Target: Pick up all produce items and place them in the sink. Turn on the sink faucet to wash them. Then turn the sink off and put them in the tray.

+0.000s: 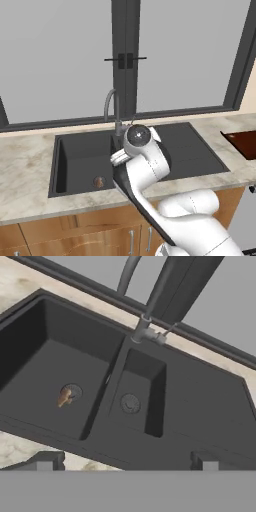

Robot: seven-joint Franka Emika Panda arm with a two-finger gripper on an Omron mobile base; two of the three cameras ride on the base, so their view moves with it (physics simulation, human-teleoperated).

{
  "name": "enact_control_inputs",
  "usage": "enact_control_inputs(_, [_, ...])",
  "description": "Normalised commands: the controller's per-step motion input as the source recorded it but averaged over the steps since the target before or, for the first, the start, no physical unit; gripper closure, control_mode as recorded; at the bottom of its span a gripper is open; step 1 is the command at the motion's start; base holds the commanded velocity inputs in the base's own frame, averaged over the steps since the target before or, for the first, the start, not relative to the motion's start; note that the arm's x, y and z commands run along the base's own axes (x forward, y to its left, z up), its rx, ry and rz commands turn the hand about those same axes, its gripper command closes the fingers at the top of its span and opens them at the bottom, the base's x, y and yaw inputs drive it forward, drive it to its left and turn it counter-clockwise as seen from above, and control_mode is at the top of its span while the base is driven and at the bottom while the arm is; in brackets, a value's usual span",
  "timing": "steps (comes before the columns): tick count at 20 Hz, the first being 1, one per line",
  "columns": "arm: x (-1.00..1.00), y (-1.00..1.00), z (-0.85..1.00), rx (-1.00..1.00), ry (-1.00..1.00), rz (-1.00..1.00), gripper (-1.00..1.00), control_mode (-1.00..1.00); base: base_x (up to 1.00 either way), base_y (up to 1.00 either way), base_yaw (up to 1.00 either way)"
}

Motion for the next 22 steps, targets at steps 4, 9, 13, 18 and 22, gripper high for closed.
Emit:
enact_control_inputs(4, [0.00,0.49,-0.08,0.01,0.04,-0.15,-1.00,-1.00,0.00,0.00,0.00])
enact_control_inputs(9, [0.00,0.25,-0.03,0.03,0.06,-0.09,-1.00,-1.00,0.00,0.00,0.00])
enact_control_inputs(13, [0.01,0.10,-0.19,0.07,0.09,-0.05,-1.00,-1.00,0.00,0.00,0.00])
enact_control_inputs(18, [0.07,0.04,-0.40,0.04,0.07,-0.04,-1.00,-1.00,0.00,0.00,0.00])
enact_control_inputs(22, [0.08,0.00,-0.34,0.01,0.11,0.00,-1.00,-1.00,0.00,0.00,0.00])
